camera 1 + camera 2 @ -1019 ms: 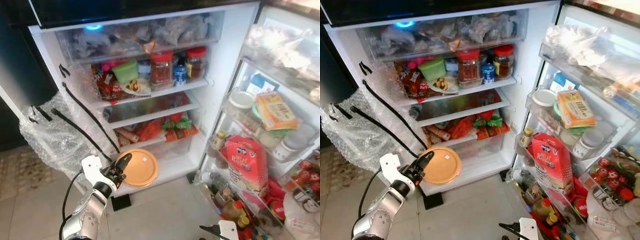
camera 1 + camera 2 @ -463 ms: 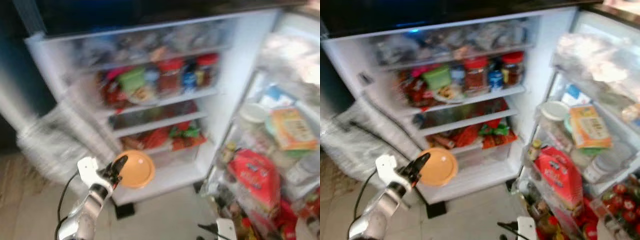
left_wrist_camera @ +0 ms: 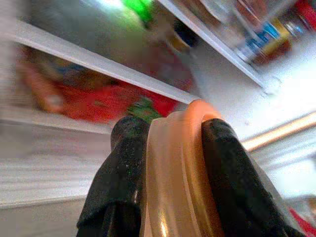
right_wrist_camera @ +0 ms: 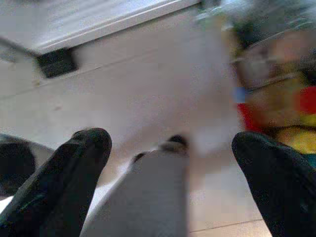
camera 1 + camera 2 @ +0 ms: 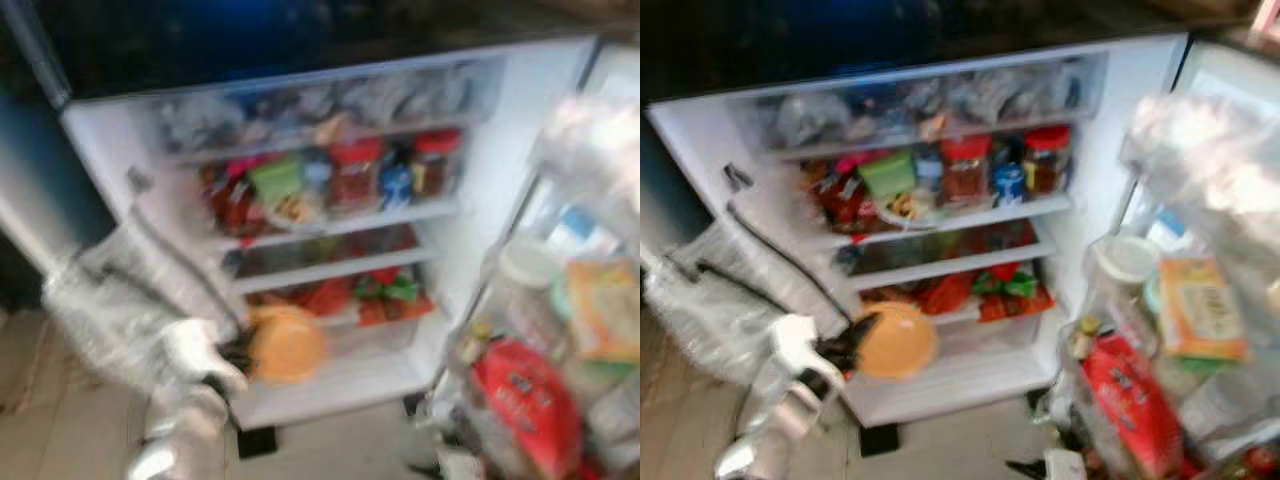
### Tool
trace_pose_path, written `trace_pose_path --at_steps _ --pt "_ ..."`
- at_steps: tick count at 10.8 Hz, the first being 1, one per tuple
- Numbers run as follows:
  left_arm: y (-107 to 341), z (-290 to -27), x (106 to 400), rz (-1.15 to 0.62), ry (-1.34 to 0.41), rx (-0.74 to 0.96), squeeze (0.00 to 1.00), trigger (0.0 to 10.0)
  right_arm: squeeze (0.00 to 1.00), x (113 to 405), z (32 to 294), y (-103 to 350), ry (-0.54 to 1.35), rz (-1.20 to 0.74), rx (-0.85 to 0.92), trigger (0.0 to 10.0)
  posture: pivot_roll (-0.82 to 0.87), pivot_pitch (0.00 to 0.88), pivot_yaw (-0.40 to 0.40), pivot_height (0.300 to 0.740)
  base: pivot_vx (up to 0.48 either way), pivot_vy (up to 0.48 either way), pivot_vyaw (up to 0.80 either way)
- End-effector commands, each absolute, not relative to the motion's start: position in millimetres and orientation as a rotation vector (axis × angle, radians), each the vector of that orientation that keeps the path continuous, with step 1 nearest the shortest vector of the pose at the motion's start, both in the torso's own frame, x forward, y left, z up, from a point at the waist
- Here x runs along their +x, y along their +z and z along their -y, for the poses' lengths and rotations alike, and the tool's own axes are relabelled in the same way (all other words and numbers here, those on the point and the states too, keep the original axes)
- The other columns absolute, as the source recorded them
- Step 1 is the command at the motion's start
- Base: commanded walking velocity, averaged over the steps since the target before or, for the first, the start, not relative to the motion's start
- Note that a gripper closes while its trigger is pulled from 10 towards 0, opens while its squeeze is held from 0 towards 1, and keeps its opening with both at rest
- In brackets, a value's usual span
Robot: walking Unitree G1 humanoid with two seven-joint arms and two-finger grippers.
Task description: Restocking fridge
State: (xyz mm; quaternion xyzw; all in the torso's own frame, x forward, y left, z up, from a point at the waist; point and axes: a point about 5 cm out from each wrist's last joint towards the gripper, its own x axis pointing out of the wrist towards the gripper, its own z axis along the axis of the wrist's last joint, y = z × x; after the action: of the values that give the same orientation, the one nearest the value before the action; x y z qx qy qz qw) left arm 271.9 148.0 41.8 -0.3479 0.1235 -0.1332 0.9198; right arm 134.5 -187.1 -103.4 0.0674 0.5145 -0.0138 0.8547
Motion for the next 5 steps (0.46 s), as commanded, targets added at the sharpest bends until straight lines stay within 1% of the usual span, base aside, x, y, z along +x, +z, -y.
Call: trace_pose_path --at_steps 1,5 --pt "46.9 -160.4 274.4 -0.231 -0.254 -0.693 0.00 10.0 0.00 146.6 176.2 -100.1 0.004 -1.048 0.150 10.0 0.00 0.000 0.011 0.740 0.274 0.000 0.00" --pt "46.9 -159.3 274.4 -0.233 -0.261 -0.696 0.00 10.0 0.00 146.4 176.1 -100.2 0.019 -1.051 0.140 10.0 0.00 0.000 0.010 0.740 0.275 0.000 0.00"
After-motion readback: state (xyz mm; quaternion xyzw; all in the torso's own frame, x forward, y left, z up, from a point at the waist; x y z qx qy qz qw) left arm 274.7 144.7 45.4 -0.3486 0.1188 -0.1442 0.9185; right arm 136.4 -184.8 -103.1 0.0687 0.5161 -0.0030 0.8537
